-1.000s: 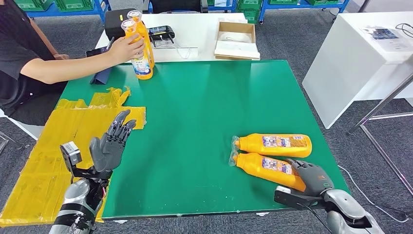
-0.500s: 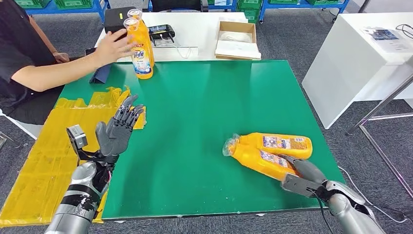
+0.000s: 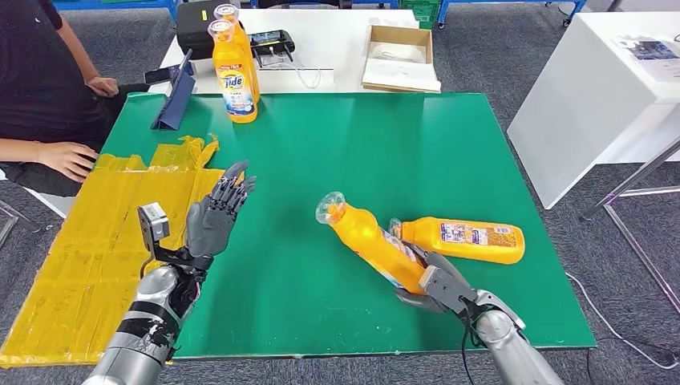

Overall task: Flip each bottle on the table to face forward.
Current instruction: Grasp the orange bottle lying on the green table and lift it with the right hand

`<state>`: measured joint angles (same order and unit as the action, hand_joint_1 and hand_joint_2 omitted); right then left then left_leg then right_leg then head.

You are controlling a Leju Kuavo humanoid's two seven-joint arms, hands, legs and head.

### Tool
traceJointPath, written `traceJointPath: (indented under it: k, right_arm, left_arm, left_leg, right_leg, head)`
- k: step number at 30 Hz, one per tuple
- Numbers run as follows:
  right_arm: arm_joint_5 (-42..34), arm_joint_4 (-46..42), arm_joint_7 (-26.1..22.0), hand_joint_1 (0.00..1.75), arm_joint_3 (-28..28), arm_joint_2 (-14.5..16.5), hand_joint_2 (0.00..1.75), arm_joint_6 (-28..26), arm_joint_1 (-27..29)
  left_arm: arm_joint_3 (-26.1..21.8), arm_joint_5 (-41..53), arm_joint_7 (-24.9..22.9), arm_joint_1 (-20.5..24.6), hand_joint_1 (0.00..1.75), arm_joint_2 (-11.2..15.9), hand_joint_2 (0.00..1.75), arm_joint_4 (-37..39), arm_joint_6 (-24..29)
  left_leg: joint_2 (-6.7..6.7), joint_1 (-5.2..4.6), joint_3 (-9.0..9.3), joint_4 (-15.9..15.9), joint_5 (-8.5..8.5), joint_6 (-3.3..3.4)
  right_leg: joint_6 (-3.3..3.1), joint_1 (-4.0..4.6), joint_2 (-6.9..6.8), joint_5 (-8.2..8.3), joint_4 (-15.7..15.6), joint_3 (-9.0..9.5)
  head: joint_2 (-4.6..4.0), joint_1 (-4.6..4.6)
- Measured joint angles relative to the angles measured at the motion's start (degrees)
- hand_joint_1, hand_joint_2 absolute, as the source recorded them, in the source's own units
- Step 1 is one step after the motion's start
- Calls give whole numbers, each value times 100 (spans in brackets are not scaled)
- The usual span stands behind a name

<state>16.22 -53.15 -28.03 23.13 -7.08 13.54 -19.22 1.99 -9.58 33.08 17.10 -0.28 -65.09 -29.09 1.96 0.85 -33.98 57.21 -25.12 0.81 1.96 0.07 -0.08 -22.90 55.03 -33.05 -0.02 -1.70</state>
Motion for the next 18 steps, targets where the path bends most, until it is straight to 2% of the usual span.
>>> traceJointPath:
  k: [9, 18]
  right_arm:
    - [-73, -100, 126, 175, 66, 431, 175, -114, -312]
    - [46, -87, 438, 175, 402, 1098, 175, -298, -904]
  left_arm:
    - [122, -3, -73, -57, 0, -69, 175, -44, 57]
    - [232, -8, -185, -95, 0, -220, 175, -157, 162]
  left_leg:
    - [-17, -8, -25, 0, 1, 0]
    - [-19, -7, -33, 0, 9, -1]
  right_leg:
    - [0, -9, -17, -2, 1, -19]
    - [0, -8, -18, -2, 6, -32]
  head:
    - [0, 1]
    - [0, 0]
